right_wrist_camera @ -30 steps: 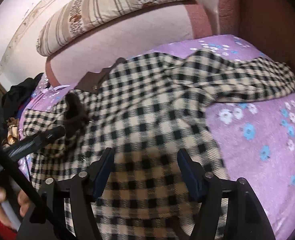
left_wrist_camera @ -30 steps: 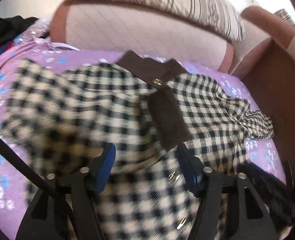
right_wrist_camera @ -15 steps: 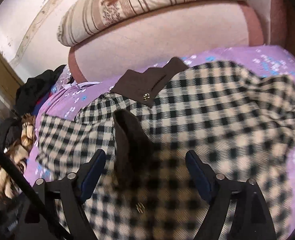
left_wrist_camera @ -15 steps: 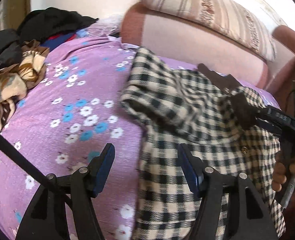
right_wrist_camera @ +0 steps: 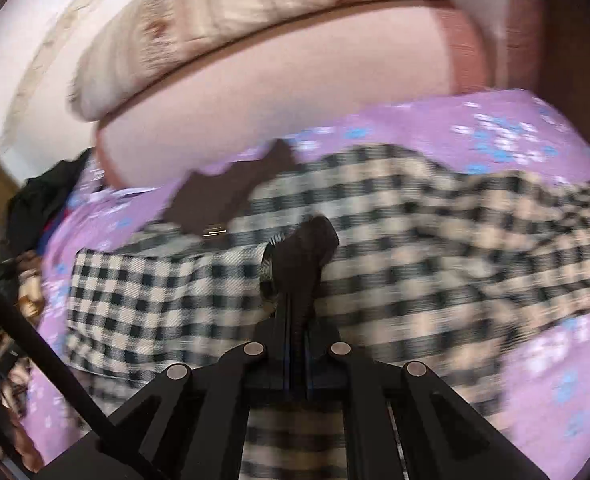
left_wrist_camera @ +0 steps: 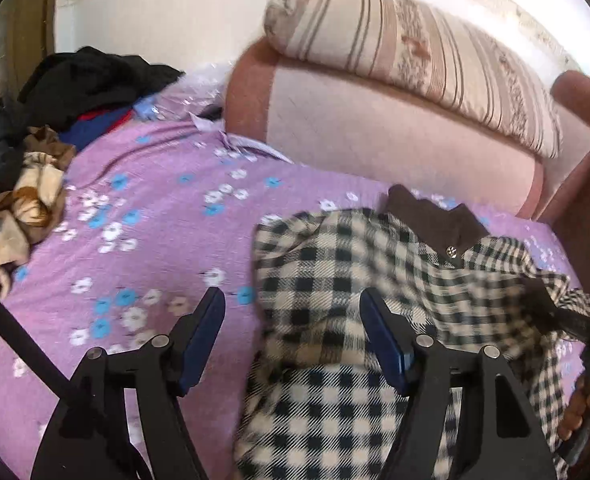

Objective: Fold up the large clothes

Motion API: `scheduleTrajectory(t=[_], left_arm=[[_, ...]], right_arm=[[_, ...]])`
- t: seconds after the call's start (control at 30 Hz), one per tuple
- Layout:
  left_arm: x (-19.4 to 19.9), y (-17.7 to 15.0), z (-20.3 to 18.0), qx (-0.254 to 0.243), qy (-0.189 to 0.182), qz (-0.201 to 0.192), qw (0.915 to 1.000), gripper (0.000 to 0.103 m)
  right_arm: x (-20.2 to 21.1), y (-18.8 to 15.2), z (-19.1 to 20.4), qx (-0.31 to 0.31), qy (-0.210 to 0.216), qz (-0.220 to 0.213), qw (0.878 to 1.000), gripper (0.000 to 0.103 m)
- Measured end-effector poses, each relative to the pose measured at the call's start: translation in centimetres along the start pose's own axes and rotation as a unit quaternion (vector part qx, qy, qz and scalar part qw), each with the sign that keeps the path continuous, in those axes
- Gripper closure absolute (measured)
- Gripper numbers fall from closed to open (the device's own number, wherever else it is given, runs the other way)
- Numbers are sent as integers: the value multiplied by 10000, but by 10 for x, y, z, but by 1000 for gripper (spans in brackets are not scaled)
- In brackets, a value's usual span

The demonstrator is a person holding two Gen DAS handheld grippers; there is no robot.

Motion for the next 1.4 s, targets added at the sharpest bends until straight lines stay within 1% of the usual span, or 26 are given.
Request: scheduleTrajectory(t=[0.07,0.1,0.2,0.27,0.3,0.33,0.4,0.5,0.6,0.73,0.77,0.8,0.83,0.87,0.9,1.0,1.07,1.1,1.13,1.2,1.27,1.3,1.4], left_arm=[[-27,-3,-11,-56,-15,307,9995,34],[-37,-5,-13,-86,23,431,9990,34],[-73,-20,-19,-227,266,951,9949,35],[-88,-32,-18,-188,307,1163,9926,34],[-91,-34,-16,-117,293,1099,9934,34],[-90,-34,-15,-135,367,960,9946,33],[-89,-33,-19,-322,491,907,9941,32],[-88,-34,-21,-401,572,875,9937,32],[-89,-34,-20,-402,654,932,9927,27],[-82,-33,-15,-291,634,1222,9901,27],[-75,-33,-15,-245,609,1221,9903,27],[-69,-33,-16,-218,570,1179,9911,27],[-59,-34,-18,-219,509,1116,9922,27],[-50,-36,-19,-225,482,1069,9929,27],[-39,-40,-21,-234,438,1011,9936,27],[-17,-53,-31,-257,221,945,9949,27],[-4,-64,-40,-240,49,914,9955,27],[2,-69,-45,-238,-23,902,9956,27],[8,-76,-51,-245,-99,895,9956,27],[14,-83,-58,-249,-164,875,9957,27],[19,-91,-67,-260,-230,851,9958,27],[20,-95,-71,-266,-255,852,9957,27],[16,-103,-79,-231,-305,913,9951,27]], right_arm=[[-4,4,-19,-98,-215,3,9997,97],[-8,4,-28,-152,-255,46,9995,97],[-15,2,-42,-280,-260,148,9992,97],[-22,0,-46,-330,-254,178,9990,97],[-26,-1,-48,-354,-250,192,9989,97],[-29,-1,-49,-381,-218,186,9989,97],[-31,-2,-51,-430,-151,163,9988,97],[-33,-1,-54,-497,-73,152,9986,98],[-34,0,-57,-576,-12,152,9982,98],[-32,2,-57,-617,10,283,9977,97],[-30,3,-58,-651,4,334,9973,94],[-25,4,-60,-708,-20,358,9968,85],[-20,5,-64,-750,-34,324,9967,78],[-10,8,-68,-789,-26,224,9966,67],[0,10,-74,-805,15,126,9967,64],[23,15,-101,-850,11,1,9964,64],[31,18,-125,-901,-182,-43,9958,63],[34,19,-141,-957,-349,-75,9948,59],[38,22,-163,-1087,-547,-127,9925,58],[47,26,-204,-1441,-689,-226,9869,58],[62,33,-238,-1858,-488,-372,9807,59],[70,36,-256,-2081,-451,-469,9760,59],[92,46,-302,-2420,-691,-775,9647,59]])
Point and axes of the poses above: each gripper's, at about its wrist camera, not at the fingertips, and x roughly against the way its jaws point, z to its left, y to its top, the point moved 8 cm from there along -x, roughly the way its jaws point, and after that the axes turned 15 degrees about -x, right-handed, at the moved point
